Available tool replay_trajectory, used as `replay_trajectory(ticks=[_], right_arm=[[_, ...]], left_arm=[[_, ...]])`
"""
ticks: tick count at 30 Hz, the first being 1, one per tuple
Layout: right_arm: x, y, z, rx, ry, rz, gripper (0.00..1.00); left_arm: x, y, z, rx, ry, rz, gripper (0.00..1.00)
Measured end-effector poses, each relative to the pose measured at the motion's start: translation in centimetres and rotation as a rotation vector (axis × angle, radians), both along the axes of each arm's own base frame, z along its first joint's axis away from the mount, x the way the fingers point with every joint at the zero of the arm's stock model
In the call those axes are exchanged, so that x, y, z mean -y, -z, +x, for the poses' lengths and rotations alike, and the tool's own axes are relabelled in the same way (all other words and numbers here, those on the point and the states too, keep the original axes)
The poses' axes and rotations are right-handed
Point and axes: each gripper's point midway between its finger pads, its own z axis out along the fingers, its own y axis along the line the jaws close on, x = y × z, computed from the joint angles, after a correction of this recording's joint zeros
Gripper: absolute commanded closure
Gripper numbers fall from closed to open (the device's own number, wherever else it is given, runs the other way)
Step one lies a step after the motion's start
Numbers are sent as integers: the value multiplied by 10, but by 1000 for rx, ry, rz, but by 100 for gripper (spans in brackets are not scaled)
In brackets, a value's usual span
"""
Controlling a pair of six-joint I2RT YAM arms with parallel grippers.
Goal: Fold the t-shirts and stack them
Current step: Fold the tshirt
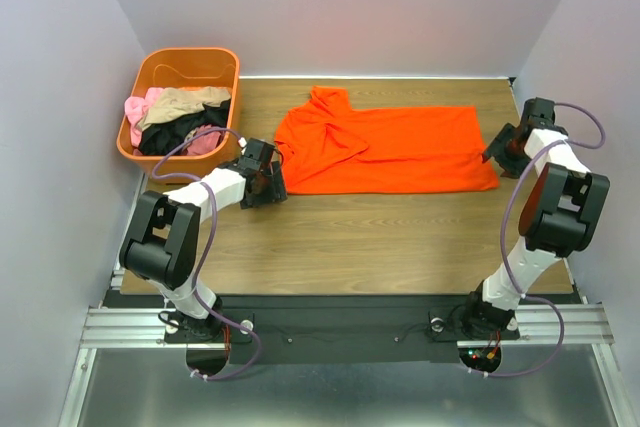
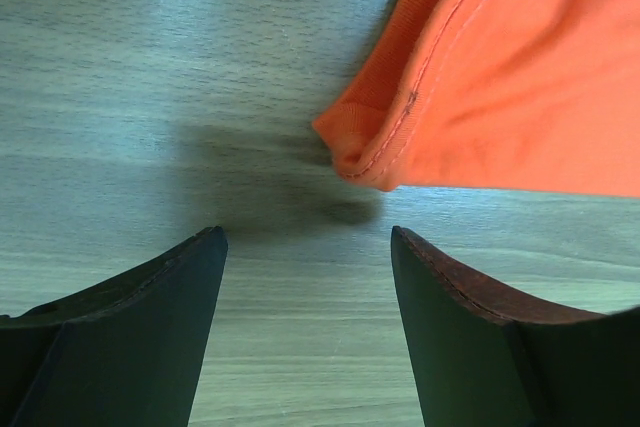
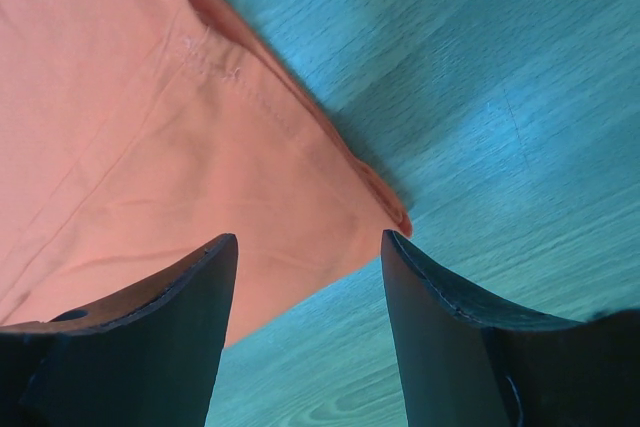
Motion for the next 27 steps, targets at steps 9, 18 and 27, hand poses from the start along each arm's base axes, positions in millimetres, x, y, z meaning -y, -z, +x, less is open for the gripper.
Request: replay_trajectory(ticks=[9, 18, 27], right_arm=[[0, 32, -6, -59, 13, 13, 39], [4, 46, -13, -90, 39, -8, 42], [10, 47, -14, -87, 57, -38, 43]], left_arm=[[-3, -1, 2, 1, -10, -4, 22], [-3, -2, 3, 6, -12, -12, 24], [-4, -6, 7, 26, -15, -17, 31]])
